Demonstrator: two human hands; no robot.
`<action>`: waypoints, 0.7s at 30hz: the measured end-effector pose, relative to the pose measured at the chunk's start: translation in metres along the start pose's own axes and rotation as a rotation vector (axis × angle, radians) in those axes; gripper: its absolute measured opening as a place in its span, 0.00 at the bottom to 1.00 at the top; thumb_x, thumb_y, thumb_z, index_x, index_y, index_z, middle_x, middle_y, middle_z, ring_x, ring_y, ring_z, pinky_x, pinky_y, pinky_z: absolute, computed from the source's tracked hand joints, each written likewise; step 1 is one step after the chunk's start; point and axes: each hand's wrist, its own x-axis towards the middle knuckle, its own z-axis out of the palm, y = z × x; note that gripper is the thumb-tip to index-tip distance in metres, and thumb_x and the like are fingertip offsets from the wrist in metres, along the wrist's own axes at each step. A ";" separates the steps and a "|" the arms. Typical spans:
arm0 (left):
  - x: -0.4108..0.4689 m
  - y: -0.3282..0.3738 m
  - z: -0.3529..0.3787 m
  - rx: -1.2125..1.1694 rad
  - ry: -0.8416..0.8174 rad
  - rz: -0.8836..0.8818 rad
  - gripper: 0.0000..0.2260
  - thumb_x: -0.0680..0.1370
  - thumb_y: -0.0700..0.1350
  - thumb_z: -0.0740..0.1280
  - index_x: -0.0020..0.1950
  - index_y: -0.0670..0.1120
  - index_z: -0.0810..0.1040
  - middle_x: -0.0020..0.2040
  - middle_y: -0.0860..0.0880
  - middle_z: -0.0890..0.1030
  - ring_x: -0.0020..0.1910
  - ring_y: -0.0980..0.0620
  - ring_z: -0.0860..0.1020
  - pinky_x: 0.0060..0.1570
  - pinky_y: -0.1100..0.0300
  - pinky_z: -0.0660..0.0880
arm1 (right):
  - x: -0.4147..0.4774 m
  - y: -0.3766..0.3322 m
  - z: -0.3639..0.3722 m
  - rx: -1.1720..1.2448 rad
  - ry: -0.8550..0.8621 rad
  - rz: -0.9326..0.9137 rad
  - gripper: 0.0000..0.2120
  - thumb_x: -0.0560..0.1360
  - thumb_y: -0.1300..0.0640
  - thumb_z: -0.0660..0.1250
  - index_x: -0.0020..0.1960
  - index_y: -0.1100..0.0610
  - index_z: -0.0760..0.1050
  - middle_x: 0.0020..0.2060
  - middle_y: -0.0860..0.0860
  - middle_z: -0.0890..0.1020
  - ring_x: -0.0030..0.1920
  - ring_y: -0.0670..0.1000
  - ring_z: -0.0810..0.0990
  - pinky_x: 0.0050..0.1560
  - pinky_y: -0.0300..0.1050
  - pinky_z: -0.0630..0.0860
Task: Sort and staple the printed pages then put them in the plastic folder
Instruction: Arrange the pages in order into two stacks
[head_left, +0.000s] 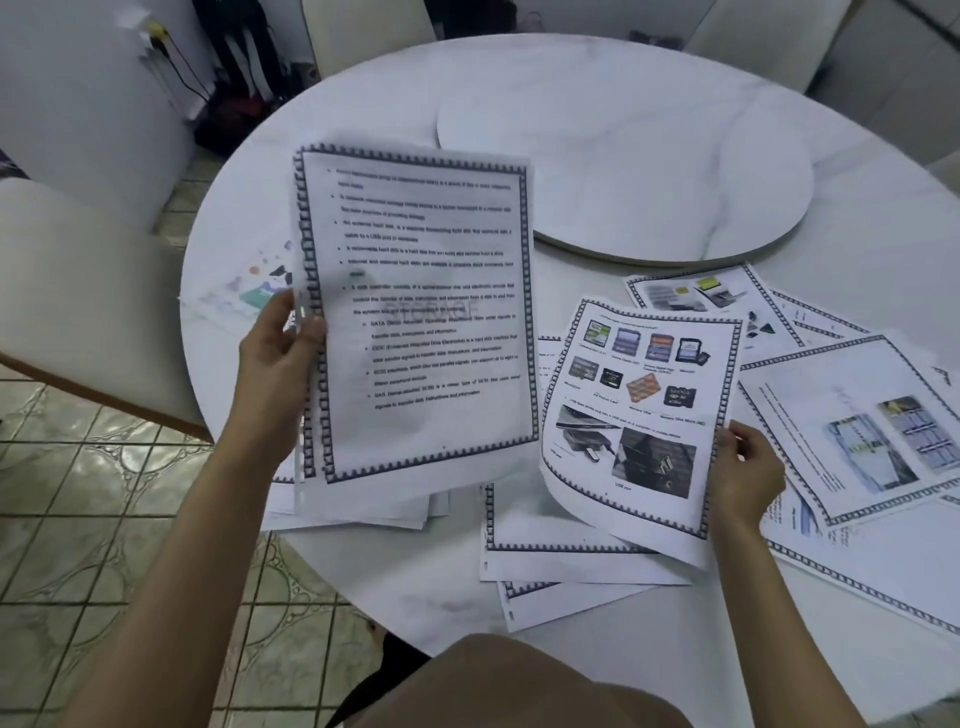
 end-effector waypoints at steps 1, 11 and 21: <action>0.001 0.004 0.001 -0.023 0.001 0.011 0.12 0.81 0.37 0.57 0.51 0.53 0.74 0.37 0.57 0.84 0.35 0.58 0.81 0.37 0.63 0.80 | -0.001 0.000 0.000 -0.007 -0.019 -0.005 0.11 0.77 0.63 0.62 0.57 0.66 0.77 0.53 0.63 0.81 0.54 0.61 0.78 0.52 0.42 0.70; 0.003 0.017 0.024 -0.181 -0.057 0.000 0.11 0.81 0.38 0.57 0.54 0.52 0.74 0.40 0.56 0.84 0.39 0.58 0.82 0.40 0.62 0.80 | -0.008 0.000 0.006 -0.127 -0.189 -0.045 0.12 0.77 0.62 0.63 0.58 0.64 0.77 0.53 0.61 0.81 0.53 0.57 0.78 0.54 0.41 0.69; -0.008 -0.015 0.048 -0.219 -0.122 -0.176 0.11 0.80 0.38 0.58 0.53 0.52 0.76 0.42 0.53 0.84 0.39 0.55 0.82 0.44 0.59 0.81 | -0.023 -0.064 -0.002 0.303 -0.723 0.015 0.24 0.76 0.38 0.57 0.57 0.55 0.77 0.37 0.44 0.83 0.35 0.41 0.79 0.38 0.37 0.72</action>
